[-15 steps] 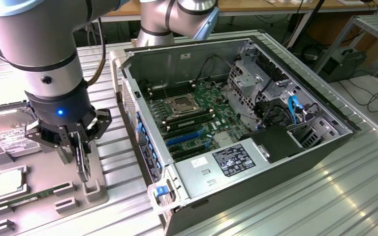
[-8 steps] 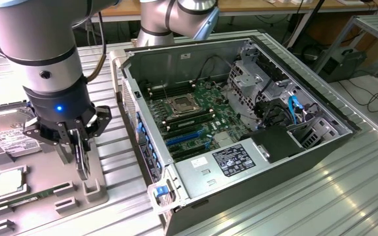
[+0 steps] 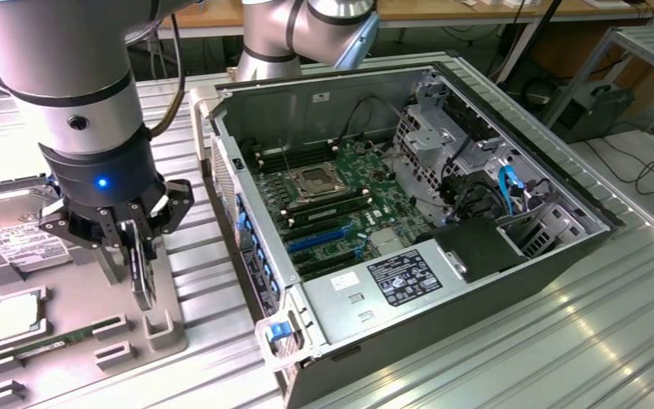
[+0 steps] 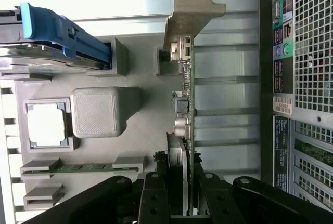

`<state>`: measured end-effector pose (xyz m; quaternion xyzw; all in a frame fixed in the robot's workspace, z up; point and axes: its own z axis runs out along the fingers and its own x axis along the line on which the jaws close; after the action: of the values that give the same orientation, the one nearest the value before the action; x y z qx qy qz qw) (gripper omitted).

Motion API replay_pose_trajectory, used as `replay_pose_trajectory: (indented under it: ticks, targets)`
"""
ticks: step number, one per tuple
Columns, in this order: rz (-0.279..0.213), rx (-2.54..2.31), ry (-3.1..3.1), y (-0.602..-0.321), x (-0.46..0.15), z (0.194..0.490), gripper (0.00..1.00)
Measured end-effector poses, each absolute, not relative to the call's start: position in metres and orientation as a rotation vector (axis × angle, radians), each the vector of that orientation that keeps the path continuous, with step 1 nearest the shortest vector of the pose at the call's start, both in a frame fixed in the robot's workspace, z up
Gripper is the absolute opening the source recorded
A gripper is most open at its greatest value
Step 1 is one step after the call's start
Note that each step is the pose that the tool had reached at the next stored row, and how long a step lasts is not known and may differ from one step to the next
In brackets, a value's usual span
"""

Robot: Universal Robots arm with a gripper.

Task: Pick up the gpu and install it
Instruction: 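Pick up the gpu and move the gpu toward the slot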

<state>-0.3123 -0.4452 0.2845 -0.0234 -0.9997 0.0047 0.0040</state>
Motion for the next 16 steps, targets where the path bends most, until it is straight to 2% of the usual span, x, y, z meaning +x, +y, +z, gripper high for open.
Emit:
replay_pose_trajectory:
  ticks: [16]
  targets:
    - [0.015,-0.073,-3.131,-0.4453,-0.3110,0.2934,0.28]
